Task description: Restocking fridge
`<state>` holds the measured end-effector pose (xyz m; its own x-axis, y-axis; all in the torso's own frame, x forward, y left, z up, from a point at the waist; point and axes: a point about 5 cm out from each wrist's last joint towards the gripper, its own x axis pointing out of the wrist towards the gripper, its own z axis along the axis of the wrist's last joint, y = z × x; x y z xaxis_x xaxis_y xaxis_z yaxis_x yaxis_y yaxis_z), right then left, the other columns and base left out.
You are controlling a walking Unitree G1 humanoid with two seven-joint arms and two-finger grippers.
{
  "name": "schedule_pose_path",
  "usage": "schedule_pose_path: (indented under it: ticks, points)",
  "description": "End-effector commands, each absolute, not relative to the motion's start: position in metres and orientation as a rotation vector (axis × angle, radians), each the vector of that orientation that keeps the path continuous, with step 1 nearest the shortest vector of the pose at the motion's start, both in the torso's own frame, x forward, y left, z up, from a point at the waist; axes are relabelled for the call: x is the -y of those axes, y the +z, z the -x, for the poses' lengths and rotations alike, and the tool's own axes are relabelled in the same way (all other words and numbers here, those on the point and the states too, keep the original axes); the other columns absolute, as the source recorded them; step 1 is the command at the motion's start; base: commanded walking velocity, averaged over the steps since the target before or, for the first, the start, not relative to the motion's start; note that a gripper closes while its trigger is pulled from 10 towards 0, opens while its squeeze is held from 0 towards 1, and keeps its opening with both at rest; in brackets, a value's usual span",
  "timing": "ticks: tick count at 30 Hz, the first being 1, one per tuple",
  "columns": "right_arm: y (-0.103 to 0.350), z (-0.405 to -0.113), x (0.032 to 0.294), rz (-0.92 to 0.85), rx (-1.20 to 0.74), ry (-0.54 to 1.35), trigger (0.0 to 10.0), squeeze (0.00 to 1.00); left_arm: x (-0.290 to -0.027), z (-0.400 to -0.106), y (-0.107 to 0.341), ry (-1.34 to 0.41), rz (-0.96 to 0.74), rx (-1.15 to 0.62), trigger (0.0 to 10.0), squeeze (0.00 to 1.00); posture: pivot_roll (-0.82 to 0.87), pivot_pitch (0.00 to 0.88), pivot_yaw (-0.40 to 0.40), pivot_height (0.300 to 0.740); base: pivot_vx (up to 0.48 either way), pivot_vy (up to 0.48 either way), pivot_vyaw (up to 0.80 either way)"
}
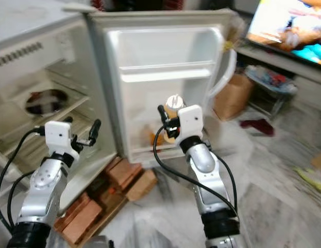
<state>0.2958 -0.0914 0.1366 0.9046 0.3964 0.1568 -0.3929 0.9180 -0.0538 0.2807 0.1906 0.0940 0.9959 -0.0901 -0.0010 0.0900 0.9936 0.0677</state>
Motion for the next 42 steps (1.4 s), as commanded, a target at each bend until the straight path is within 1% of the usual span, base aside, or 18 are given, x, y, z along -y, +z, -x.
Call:
schedule_pose_path:
  ticks: [1,13,18,19,22,23,26,27,28,31,32,35,36,38,39,42]
  points:
    - [0.143,-0.298,0.098,0.040,0.195,0.386,10.0,0.00,-0.185,-0.283,0.096,-0.106,-0.070,0.007,10.0,0.00,0.00,0.000,-0.077,0.740,0.337,0.000,0.00]
    - [0.139,-0.297,0.104,0.034,0.181,0.358,10.0,0.00,-0.186,-0.282,0.094,-0.102,-0.077,-0.004,10.0,0.00,0.01,0.000,-0.071,0.740,0.337,0.000,0.00]
    - [0.130,-0.290,0.122,0.016,0.157,0.267,10.0,0.00,-0.199,-0.270,0.085,-0.068,-0.125,-0.064,10.0,0.00,0.02,0.000,-0.049,0.740,0.000,0.000,0.00]
    - [0.123,-0.286,0.133,0.006,0.139,0.217,10.0,0.00,-0.209,-0.265,0.084,-0.042,-0.136,-0.077,10.0,0.00,0.03,0.000,-0.033,0.740,0.000,0.000,0.00]
    - [0.116,-0.281,0.141,0.007,0.118,0.177,10.0,0.00,-0.217,-0.260,0.081,-0.020,-0.142,-0.089,10.0,0.00,0.03,0.000,-0.017,0.740,0.000,0.000,0.00]
    - [0.112,-0.279,0.146,-0.001,0.106,0.138,10.0,0.00,-0.222,-0.260,0.080,-0.013,-0.155,-0.098,10.0,0.00,0.03,0.000,0.001,0.740,0.000,0.000,0.00]
    - [0.109,-0.277,0.151,-0.026,0.101,0.090,10.0,0.00,-0.226,-0.260,0.079,-0.011,-0.163,-0.112,10.0,0.00,0.02,0.000,0.030,0.740,0.000,0.000,0.00]
    - [0.109,-0.276,0.153,-0.025,0.106,0.070,10.0,0.00,-0.225,-0.261,0.079,-0.020,-0.169,-0.124,10.0,0.00,0.01,0.000,0.049,0.740,0.000,0.000,0.00]
    - [0.109,-0.275,0.153,-0.029,0.107,0.061,10.0,0.00,-0.223,-0.261,0.078,-0.036,-0.176,-0.129,10.0,0.00,0.01,0.000,0.052,0.740,0.000,0.000,0.00]
    - [0.105,-0.275,0.153,-0.060,0.096,0.036,10.0,0.00,-0.217,-0.264,0.075,-0.067,-0.201,-0.130,10.0,0.00,0.01,0.000,0.050,0.740,0.000,0.000,0.00]
    - [0.106,-0.276,0.149,-0.072,0.097,0.054,10.0,0.00,-0.214,-0.266,0.076,-0.063,-0.184,-0.127,10.0,0.00,0.01,0.000,0.032,0.740,0.000,0.000,0.00]
    - [0.108,-0.276,0.143,-0.065,0.096,0.088,10.0,0.00,-0.212,-0.267,0.078,-0.054,-0.167,-0.119,10.0,0.00,0.02,0.000,0.012,0.740,0.000,0.000,0.00]
    - [0.107,-0.278,0.140,-0.028,0.086,0.116,10.0,0.00,-0.209,-0.267,0.080,-0.050,-0.159,-0.103,10.0,0.00,0.02,0.000,-0.009,0.740,0.000,0.000,0.00]
    - [0.108,-0.280,0.138,-0.019,0.090,0.140,10.0,0.00,-0.206,-0.268,0.083,-0.045,-0.147,-0.085,10.0,0.00,0.02,0.000,-0.019,0.740,0.000,0.000,0.00]
    - [0.110,-0.282,0.137,-0.012,0.093,0.153,10.0,0.00,-0.204,-0.269,0.085,-0.043,-0.145,-0.078,10.0,0.00,0.03,0.000,-0.036,0.740,0.000,0.000,0.79]
    - [0.112,-0.286,0.136,-0.013,0.092,0.165,10.0,0.00,-0.203,-0.268,0.087,-0.035,-0.140,-0.070,10.0,0.00,0.03,0.000,-0.044,0.740,0.000,0.000,0.80]
